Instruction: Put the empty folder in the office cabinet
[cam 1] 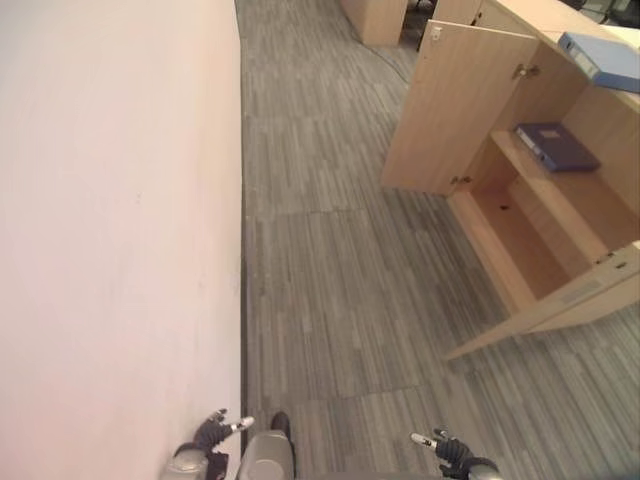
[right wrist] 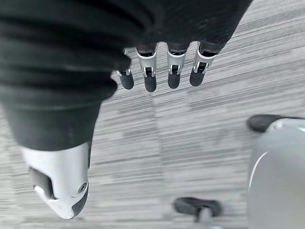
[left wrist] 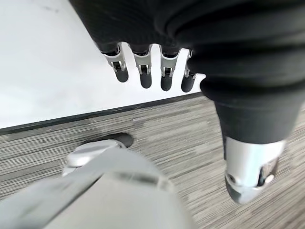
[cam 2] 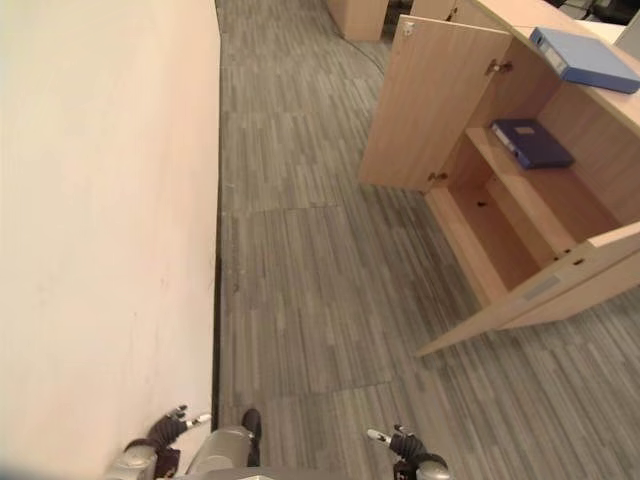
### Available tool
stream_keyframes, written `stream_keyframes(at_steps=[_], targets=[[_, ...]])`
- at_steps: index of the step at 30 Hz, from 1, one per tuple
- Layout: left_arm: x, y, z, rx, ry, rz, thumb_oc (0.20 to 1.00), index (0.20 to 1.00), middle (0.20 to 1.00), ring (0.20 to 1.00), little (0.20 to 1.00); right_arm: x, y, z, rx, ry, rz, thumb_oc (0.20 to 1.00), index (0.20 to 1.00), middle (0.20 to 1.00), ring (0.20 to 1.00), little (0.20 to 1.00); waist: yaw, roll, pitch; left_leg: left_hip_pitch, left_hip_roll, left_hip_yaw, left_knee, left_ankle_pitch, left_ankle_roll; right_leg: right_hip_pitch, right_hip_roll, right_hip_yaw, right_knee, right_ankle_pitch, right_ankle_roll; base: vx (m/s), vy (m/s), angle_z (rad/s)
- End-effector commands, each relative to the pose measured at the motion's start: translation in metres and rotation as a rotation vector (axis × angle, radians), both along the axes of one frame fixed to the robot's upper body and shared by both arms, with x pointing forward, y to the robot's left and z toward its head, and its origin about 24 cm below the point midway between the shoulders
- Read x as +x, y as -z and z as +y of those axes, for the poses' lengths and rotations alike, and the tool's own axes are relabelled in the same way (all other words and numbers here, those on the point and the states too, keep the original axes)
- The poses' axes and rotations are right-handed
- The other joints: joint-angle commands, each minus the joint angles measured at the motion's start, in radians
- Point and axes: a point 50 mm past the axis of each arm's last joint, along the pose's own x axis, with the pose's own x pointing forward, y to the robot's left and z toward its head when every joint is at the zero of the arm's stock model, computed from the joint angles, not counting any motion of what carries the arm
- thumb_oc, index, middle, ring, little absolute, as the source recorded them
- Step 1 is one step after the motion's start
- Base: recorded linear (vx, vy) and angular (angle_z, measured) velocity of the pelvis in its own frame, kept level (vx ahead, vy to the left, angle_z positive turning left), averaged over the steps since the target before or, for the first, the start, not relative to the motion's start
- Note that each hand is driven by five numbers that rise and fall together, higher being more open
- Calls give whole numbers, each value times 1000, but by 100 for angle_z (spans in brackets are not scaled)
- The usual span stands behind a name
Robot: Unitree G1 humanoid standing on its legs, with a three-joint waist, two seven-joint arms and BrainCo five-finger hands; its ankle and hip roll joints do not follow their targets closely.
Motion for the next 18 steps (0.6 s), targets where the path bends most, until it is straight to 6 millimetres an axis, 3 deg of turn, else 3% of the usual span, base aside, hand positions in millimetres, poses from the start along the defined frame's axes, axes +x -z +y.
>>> stream_keyframes(at_steps=[1, 2, 3, 4, 6, 9, 10, 11, 14, 18], targets=[[22, -16, 21, 75, 36, -96, 1000, 1000, 1000, 1000, 1000, 15, -12, -25, -61, 36, -69, 1000, 1000, 1000, 1000, 1000, 12, 56, 59, -72, 56, -54, -36, 74, -9, 41, 81, -67, 174, 206, -23, 224, 310, 7], [24, -16, 19, 75, 55, -103, 1000, 1000, 1000, 1000, 1000, 16, -13, -25, -57, 42, -78, 1000, 1000, 1000, 1000, 1000, -2, 75, 72, -38, 50, -48, -52, 61, 3, 9, 86, -94, 230, 221, -17, 357, 418, 22], [27, -17, 16, 73, 84, -113, 1000, 1000, 1000, 1000, 1000, 16, -12, -23, -44, 59, -87, 1000, 1000, 1000, 1000, 1000, -40, 118, 95, 48, 38, -49, -103, 48, 19, -96, 120, -126, 354, 188, -19, 523, 427, 25], [29, -17, 13, 66, 87, -124, 1000, 1000, 1000, 1000, 1000, 13, -12, -23, -38, 72, -85, 1000, 1000, 1000, 1000, 1000, -65, 151, 106, 110, 31, -55, -144, 45, 12, -171, 147, -154, 321, 148, -30, 435, 316, 42], [29, -17, 12, 63, 85, -125, 1000, 1000, 1000, 1000, 1000, 11, -11, -23, -36, 75, -80, 1000, 1000, 1000, 1000, 1000, -82, 144, 117, 144, 11, -58, -161, 41, 9, -181, 128, -180, 283, 119, -33, 301, 76, 20], [31, -16, 7, 60, 118, -115, 1000, 1000, 1000, 1000, 1000, 2, -9, -25, -47, 84, -56, 1000, 1000, 1000, 1000, 1000, -116, 144, 122, 211, -4, -61, -196, 14, -13, -218, 80, -283, 73, 27, -86, 425, -18, 24], [32, -15, 3, 58, 139, -114, 1000, 1000, 1000, 1000, 1000, -3, -7, -27, -53, 96, -41, 1000, 1000, 1000, 1000, 1000, -141, 133, 119, 258, -27, -80, -205, -18, -22, -262, 76, -297, -71, 51, -103, 397, -59, 23], [32, -15, 3, 58, 139, -113, 1000, 1000, 1000, 1000, 1000, -4, -7, -27, -54, 96, -40, 1000, 1000, 1000, 1000, 1000, -142, 136, 122, 266, -25, -82, -208, -21, -23, -253, 78, -300, -74, 48, -103, 412, -88, 18], [35, -16, 2, 63, 156, -121, 1000, 1000, 1000, 1000, 1000, -12, -6, -31, -65, 99, -7, 1000, 1000, 1000, 1000, 1000, -175, 123, 126, 342, -38, -101, -206, -91, -38, -280, 60, -320, -296, 118, -93, 368, -124, 31], [38, -17, 1, 67, 161, -132, 1000, 1000, 1000, 1000, 1000, -21, -5, -37, -84, 108, 29, 1000, 1000, 1000, 1000, 1000, -219, 137, 132, 428, -23, -113, -195, -163, -56, -345, 11, -258, -365, 178, -62, 450, -139, 7]])
